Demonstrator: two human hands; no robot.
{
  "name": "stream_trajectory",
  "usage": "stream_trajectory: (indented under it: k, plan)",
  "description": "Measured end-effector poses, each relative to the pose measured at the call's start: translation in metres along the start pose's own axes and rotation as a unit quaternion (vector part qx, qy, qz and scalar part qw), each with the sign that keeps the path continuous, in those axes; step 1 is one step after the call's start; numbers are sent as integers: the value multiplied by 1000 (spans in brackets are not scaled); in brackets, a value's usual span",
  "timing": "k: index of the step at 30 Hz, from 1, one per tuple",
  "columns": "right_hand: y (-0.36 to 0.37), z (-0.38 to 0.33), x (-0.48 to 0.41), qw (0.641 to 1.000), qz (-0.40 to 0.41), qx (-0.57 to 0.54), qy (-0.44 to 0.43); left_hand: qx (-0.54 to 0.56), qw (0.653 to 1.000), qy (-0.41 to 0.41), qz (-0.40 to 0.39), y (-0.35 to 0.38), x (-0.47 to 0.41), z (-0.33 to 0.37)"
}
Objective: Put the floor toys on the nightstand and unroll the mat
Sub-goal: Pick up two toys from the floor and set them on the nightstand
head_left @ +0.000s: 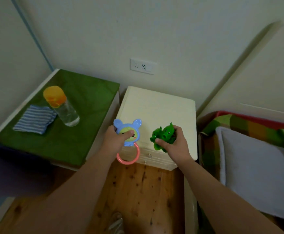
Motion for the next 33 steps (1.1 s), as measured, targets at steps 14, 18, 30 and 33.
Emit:
stream_trajectory:
  k: [14,18,30,33]
  plan:
    - [48,16,-127,998,-15,10,64,-88,996,-14,-18,-4,-158,19]
    - [57,28,-160,997,-29,29,63,-86,996,-28,-12,8,-189,9]
    - [61,87,-213,991,-50,85,90,-153,987,-52,-25,58,-248,-25]
    - [63,97,-215,989,-58,100,90,-147,987,-48,-35,67,-261,-28]
Point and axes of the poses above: each hand's wrist, its own x-axis away from the middle knuckle, its own y-axis out of the palm, z = x × y, the point moved 5 cm from there along -x, towards the middle knuckle, and after that the axes turned 12 degrees about -x, right-handed, at the moved point
